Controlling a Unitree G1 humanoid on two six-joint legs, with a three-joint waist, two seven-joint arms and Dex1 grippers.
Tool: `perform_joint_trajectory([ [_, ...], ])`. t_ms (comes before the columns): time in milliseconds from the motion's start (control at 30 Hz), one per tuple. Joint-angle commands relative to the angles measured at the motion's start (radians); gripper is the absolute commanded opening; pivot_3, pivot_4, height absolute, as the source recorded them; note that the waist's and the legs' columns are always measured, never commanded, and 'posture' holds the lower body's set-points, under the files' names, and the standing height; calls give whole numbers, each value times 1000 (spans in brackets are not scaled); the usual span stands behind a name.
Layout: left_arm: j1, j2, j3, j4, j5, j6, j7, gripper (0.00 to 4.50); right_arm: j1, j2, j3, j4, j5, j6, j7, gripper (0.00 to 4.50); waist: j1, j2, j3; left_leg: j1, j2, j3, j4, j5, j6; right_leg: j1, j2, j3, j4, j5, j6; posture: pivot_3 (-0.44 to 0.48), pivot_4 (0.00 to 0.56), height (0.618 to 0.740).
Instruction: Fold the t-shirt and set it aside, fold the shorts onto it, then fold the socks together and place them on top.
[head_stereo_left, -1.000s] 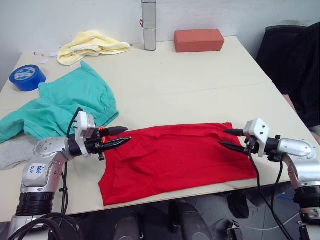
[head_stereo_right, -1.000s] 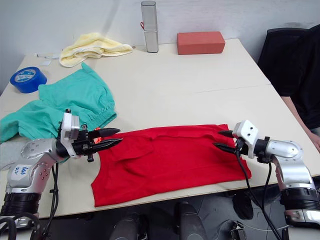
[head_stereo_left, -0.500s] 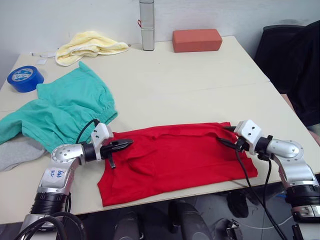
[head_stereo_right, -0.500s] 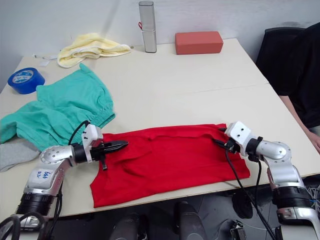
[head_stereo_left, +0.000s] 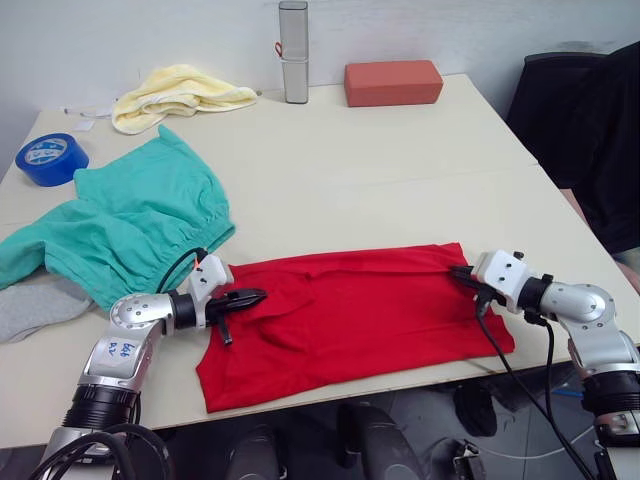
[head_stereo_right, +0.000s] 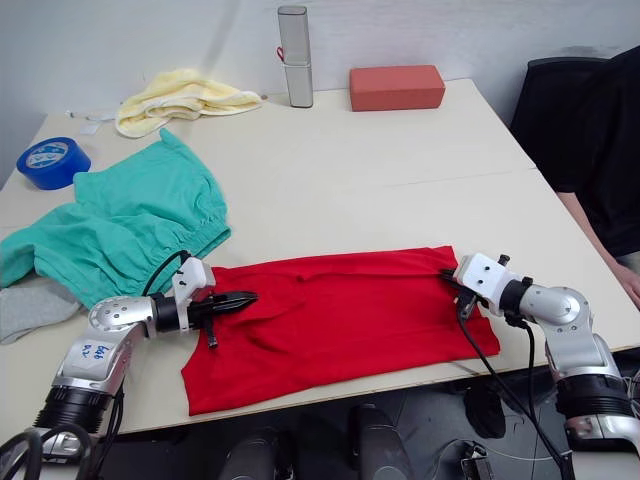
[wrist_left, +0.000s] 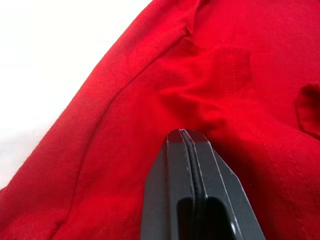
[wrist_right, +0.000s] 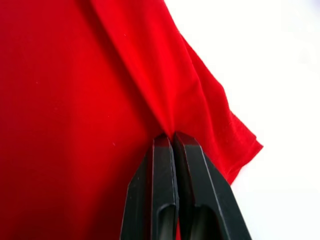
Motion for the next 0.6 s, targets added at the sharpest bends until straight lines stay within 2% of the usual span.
perform_joint_trajectory([
  [33, 12, 17, -6, 25, 19, 19, 3, 0, -15, -41, -5, 34, -19, -68, -5, 66, 0, 0, 0, 0, 0, 0, 0, 0, 0, 0, 0, 0, 0, 0, 0, 0, 150, 740],
  [300, 32, 22, -7, 17, 12, 22, -8, 0, -89, -92, 7, 172, -75, -244, -49, 66, -2, 1, 0, 0, 0, 0, -1, 0, 0, 1, 0, -1, -1, 0, 0, 0, 150, 740],
  [533, 14, 17, 15, 25, -21, -6, -37, 0, -64, -34, 30, 157, 19, -206, 58, 66, -2, 1, 0, 1, 0, 0, -1, 0, 0, 1, 0, -1, -1, 0, 0, 0, 150, 740],
  [600, 5, 18, 24, 28, -34, -19, -53, 0, -55, -15, 13, 131, 80, -138, 95, 66, -2, 1, 0, 1, 1, 0, -1, 0, 0, 1, 0, -1, -1, 0, 0, 0, 150, 740],
])
